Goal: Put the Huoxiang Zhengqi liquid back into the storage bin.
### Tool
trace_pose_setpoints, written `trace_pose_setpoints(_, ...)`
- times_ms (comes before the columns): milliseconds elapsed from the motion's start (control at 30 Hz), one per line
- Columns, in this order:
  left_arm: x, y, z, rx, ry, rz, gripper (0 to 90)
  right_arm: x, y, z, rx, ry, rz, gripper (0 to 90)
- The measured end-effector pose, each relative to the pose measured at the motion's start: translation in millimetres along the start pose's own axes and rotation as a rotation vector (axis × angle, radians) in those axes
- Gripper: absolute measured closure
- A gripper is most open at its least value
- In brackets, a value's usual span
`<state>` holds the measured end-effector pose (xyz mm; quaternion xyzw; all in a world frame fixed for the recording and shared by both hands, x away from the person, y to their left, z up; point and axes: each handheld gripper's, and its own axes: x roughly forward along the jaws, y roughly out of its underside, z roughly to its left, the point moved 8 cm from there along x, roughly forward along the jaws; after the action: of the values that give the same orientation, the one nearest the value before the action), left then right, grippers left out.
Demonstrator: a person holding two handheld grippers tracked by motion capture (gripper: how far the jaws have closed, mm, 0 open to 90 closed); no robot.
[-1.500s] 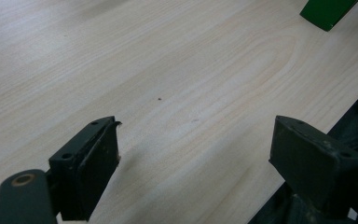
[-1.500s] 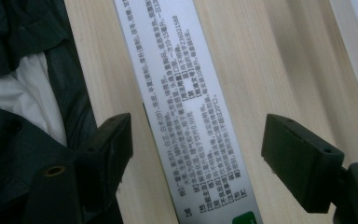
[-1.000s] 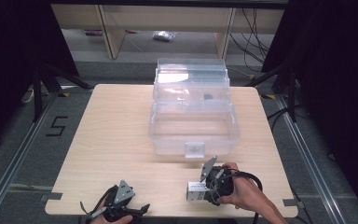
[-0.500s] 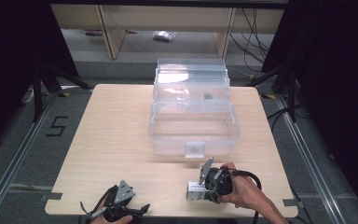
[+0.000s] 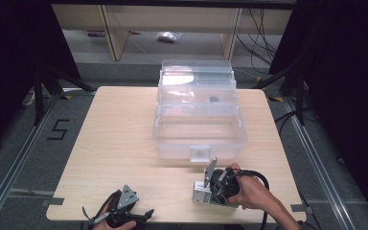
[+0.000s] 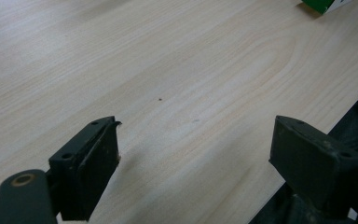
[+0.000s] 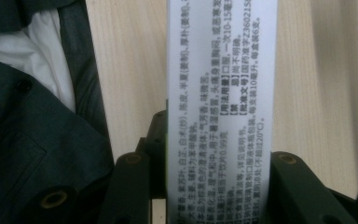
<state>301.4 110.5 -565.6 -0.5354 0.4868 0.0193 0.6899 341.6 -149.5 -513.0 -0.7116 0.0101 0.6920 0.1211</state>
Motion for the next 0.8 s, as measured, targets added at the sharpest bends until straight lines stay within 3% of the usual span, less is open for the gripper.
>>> trace_pose_setpoints(267,-0.1,-0.2,-0.1,0.0,0.0,-0.001,14.9,-11.0,-2.9,-4.4,-0.019,-0.006,-0.011,65.1)
trace_pose_setpoints(400,0.0,-0.1,-0.1,0.0,0.0,-0.001,14.9,-18.8,-3.4,-3.8,0.011,-0.008,-0.008,65.1)
trace_pose_setpoints(433,-0.1,-0.1,-0.1,0.0,0.0,-0.001,14.9,-21.5,-5.5,-8.1,-0.029,-0.008,-0.028,65.0)
trace_pose_setpoints(467,-0.1,-0.1,-0.1,0.0,0.0,-0.001,14.9,-21.5,-5.5,-8.1,-0.029,-0.008,-0.028,65.0)
trace_pose_setpoints(633,-0.3,0.2,0.4,0.003,0.0,0.004,14.8,-30.8,-7.0,-8.1,0.014,-0.041,-0.053,65.0)
trace_pose_setpoints(800,0.0,0.2,0.4,0.002,-0.001,0.005,14.9,-41.5,-6.1,-19.6,0.014,-0.029,-0.063,65.0)
